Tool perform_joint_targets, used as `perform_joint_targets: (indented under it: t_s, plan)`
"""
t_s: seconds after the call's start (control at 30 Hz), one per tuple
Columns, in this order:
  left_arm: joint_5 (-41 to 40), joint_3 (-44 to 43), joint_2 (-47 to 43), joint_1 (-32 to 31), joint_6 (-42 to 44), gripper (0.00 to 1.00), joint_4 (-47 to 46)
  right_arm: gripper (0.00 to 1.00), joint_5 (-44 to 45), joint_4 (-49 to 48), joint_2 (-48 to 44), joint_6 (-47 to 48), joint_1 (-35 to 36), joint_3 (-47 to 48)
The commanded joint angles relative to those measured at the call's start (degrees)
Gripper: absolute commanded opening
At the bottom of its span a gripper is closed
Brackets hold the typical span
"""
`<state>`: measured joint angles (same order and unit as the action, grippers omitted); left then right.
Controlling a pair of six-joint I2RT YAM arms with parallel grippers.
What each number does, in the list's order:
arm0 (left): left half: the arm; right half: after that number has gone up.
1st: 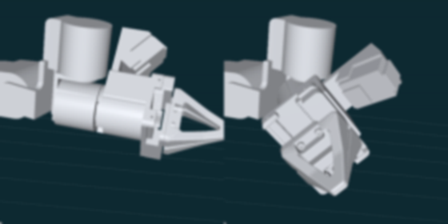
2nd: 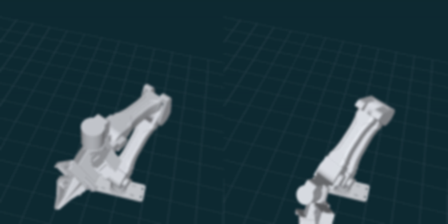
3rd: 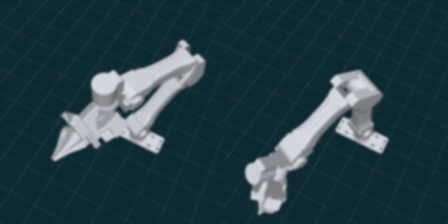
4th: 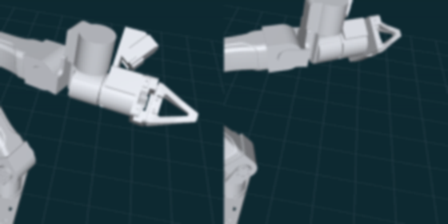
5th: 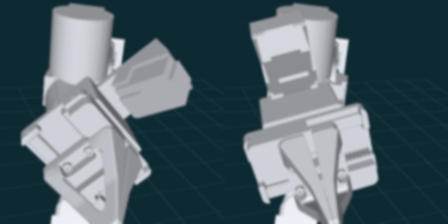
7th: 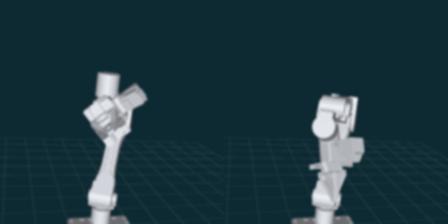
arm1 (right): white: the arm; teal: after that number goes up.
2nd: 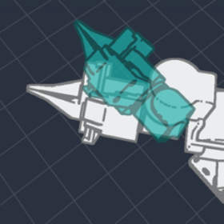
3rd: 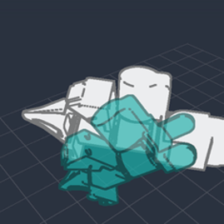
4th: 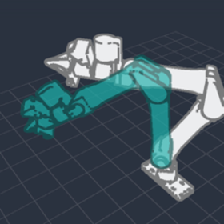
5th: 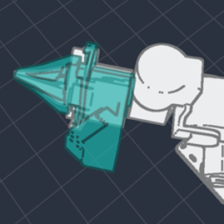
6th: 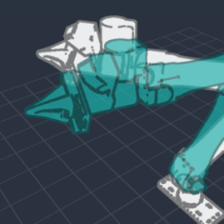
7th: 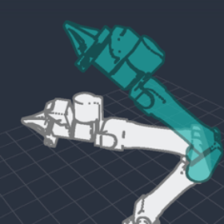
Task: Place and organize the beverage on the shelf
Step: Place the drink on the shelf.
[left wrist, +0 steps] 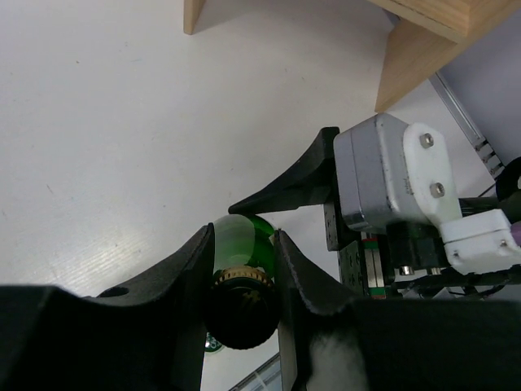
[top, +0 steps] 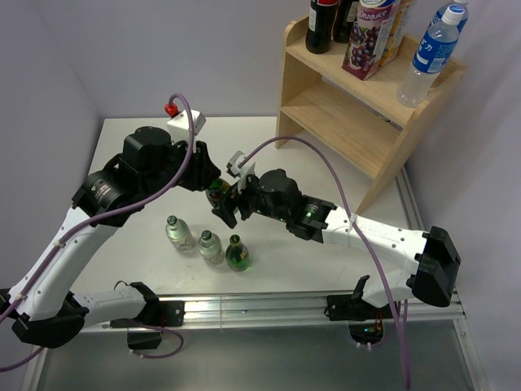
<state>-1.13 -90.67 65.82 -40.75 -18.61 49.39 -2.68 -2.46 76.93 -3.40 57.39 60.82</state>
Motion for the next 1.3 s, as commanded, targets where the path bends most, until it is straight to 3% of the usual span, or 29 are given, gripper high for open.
perform_joint_targets:
  t_s: [0.0, 0.27, 0.47, 1.0, 1.13, 1.17, 1.23, 1.27]
  plan:
    - [4.5, -3.5, -3.3, -0.1, 0.6, 0.0, -9.3, 0.84, -1.5, -0.2, 0.3, 2.5, 0.5, 3.3]
    - [5.8, -4.4, -2.4, -0.1, 0.7, 0.0, -10.0, 0.69, -9.4, -5.0, -2.1, 1.6, 1.9, 1.9]
    - [7.8, -6.1, -1.7, -0.1, 0.5, 0.0, -9.7, 0.8, -13.8, -8.9, -3.2, 0.4, 2.2, 1.2]
    - [11.2, -6.6, -1.3, -0.1, 0.2, 0.0, -9.8, 0.85, -15.3, -9.0, -2.2, 0.0, 3.3, 3.6]
    - [11.5, -6.9, -1.4, -0.1, 0.3, 0.0, -10.0, 0.66, -16.1, -9.0, -2.4, 0.1, 3.4, 4.0]
    - [11.5, -6.9, -1.5, -0.1, 0.3, 0.0, -9.8, 0.51, -16.4, -9.1, -2.5, 0.1, 3.4, 3.9]
    - [11.5, -6.9, -1.6, -0.1, 0.3, 0.0, -9.8, 0.39, -17.6, -10.0, -2.9, 0.1, 3.5, 3.3]
    - [11.0, -6.6, -1.7, -0.1, 0.4, 0.02, -10.0, 0.25, -18.1, -11.1, -3.1, 0.1, 3.4, 3.2]
